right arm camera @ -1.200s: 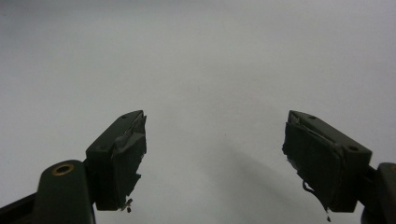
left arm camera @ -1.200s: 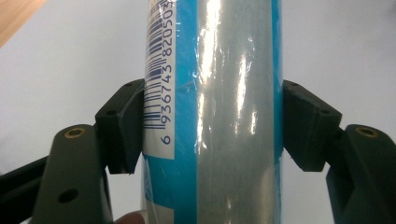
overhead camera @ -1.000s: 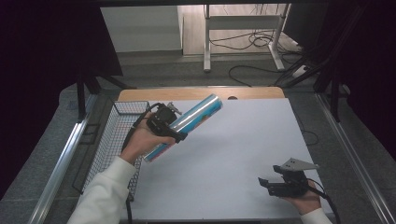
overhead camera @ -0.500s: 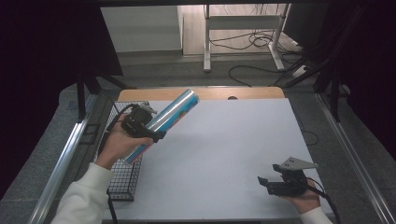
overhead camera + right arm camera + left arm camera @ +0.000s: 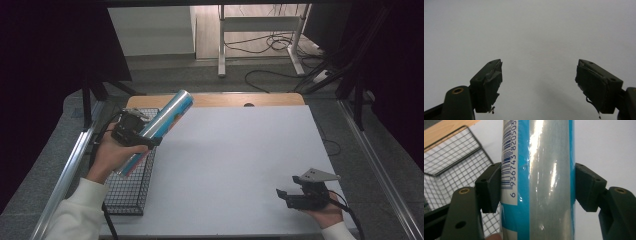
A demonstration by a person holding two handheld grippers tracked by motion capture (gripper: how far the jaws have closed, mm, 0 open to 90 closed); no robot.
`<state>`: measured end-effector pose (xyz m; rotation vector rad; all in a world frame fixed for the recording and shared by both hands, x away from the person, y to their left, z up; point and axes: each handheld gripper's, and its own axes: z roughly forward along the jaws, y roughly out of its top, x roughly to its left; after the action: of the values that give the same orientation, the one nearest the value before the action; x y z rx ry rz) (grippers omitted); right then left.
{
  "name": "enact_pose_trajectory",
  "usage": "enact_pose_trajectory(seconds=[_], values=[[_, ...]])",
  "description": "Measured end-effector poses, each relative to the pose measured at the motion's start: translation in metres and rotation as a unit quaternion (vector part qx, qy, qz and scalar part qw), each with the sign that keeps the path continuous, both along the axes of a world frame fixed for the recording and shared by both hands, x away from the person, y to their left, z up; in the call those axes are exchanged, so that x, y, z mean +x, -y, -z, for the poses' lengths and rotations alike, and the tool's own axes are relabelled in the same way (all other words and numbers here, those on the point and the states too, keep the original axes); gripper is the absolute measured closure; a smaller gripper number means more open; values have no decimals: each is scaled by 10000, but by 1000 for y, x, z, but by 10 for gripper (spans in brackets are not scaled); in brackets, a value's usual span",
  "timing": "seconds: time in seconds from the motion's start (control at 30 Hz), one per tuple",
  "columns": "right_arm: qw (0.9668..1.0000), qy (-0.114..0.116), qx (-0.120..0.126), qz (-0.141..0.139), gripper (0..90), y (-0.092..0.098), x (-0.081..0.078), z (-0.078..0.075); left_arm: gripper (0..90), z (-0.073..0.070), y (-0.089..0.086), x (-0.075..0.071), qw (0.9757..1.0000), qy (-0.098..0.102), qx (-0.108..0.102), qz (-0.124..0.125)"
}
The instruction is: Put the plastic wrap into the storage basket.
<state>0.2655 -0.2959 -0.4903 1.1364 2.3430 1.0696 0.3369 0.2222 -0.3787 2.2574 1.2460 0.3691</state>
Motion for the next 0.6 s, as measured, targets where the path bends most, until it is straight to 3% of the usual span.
enact_pose_trajectory(seconds=[0.13, 0.3, 0.4, 0.6], values=[[10000, -18, -16, -3, 216, 0, 0, 1, 316, 4, -14, -2, 9997, -50, -173, -133], [10000, -21, -19, -8, 215, 0, 0, 1, 316, 8, -24, -4, 9992, -119, -163, -355], [10000, -17, -26, -11, 216, 0, 0, 1, 316, 13, -34, -6, 9973, -185, -291, -653], [10000, -26, -36, -18, 216, 0, 1, 1, 316, 22, -49, -7, 9941, -278, -323, -999]])
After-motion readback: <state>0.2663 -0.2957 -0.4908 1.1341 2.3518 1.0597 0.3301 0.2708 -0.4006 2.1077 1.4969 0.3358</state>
